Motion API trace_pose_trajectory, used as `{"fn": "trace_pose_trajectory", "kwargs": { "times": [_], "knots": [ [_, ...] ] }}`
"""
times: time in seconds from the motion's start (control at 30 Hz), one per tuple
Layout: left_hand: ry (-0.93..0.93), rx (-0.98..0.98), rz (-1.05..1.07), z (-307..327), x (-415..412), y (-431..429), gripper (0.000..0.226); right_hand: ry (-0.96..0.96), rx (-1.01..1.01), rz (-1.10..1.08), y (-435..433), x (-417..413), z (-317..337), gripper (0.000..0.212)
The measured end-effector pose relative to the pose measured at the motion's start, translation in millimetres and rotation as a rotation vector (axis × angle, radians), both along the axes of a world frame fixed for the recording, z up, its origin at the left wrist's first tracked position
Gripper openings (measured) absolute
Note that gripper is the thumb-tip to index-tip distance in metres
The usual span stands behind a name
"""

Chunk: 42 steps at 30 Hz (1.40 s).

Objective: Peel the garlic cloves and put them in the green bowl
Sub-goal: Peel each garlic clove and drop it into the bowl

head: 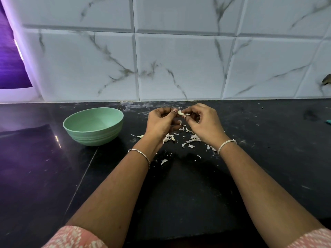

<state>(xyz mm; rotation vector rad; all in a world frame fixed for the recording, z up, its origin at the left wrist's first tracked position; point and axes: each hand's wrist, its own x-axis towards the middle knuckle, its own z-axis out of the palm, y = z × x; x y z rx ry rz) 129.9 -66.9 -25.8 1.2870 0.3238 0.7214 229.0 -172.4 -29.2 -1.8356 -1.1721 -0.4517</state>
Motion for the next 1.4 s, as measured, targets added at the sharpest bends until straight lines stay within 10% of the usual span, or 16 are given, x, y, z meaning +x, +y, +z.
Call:
{"fn": "trace_pose_trajectory", "kwargs": {
  "times": [0.83,1.4],
  "knots": [
    [0.181,0.340,0.129,-9.9,6.5,9.3,0.018,-0.413,-0.351,-0.024,-1.1,-6.9,3.4,0.015],
    [0.258,0.281,-0.188,1.9,-6.5,15.2,0.023,-0.114,-0.264,-0.061,-11.0,-3.7,5.6,0.013]
  ]
}}
